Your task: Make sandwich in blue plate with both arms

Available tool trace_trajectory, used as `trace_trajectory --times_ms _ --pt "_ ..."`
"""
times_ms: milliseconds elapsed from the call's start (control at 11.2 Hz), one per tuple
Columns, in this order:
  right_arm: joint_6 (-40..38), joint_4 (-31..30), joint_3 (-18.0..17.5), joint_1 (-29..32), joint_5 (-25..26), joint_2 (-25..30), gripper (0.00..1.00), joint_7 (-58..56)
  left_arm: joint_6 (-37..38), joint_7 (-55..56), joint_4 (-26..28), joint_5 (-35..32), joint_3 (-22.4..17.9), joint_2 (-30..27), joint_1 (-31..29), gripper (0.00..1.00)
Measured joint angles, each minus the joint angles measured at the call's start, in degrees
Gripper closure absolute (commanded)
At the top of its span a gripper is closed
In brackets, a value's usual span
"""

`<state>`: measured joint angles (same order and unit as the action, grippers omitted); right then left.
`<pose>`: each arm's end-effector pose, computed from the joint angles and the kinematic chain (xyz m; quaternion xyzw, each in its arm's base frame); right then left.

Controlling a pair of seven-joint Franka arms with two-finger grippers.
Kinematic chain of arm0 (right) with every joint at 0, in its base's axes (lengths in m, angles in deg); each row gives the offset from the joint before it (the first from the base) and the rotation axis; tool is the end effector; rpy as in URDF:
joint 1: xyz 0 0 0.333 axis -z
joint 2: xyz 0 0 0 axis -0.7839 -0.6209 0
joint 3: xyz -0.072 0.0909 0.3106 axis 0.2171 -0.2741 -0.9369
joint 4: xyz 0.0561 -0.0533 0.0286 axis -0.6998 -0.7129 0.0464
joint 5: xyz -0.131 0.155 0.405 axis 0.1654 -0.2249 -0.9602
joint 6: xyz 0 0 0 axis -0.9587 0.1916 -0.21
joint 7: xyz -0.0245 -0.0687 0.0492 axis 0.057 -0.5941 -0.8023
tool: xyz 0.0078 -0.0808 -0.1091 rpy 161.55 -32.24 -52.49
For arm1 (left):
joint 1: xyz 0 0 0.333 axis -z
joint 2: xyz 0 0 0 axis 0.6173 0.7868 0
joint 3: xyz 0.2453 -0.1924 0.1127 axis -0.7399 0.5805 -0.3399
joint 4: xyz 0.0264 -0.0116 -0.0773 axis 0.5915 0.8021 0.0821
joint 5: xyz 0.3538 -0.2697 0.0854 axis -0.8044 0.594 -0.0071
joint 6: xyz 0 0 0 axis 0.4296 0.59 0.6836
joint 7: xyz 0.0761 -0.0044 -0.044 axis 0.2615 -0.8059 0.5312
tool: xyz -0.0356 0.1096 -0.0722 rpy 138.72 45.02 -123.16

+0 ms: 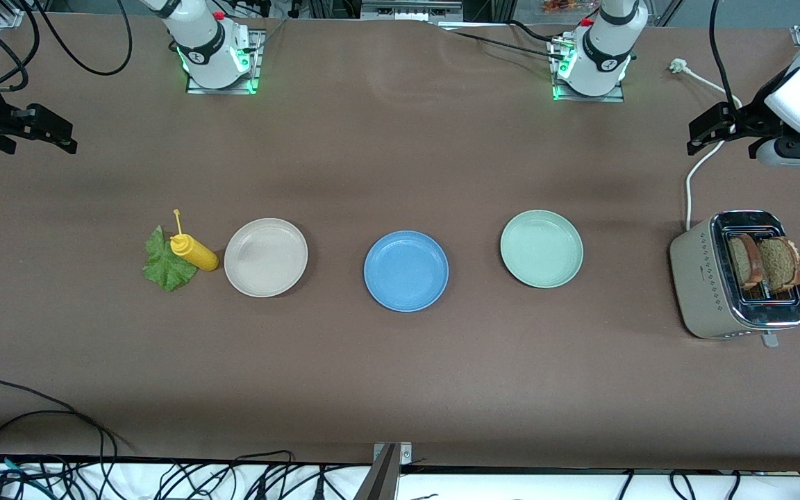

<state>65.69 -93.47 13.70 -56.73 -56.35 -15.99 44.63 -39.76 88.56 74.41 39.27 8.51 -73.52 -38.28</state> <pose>0.5850 -0.0165 0.5853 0.9993 0.0153 -0.0320 0.0124 0.5845 -0.0372 0.6044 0.9990 -0.0172 -0.0408 0.0040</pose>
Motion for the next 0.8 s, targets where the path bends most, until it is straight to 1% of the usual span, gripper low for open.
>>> trace_trajectory --times_ms 802 --pt "-0.15 0.51 0.03 0.18 0.01 0.0 0.0 0.0 -0.24 -0.03 0.0 0.0 0.0 0.0 0.12 0.0"
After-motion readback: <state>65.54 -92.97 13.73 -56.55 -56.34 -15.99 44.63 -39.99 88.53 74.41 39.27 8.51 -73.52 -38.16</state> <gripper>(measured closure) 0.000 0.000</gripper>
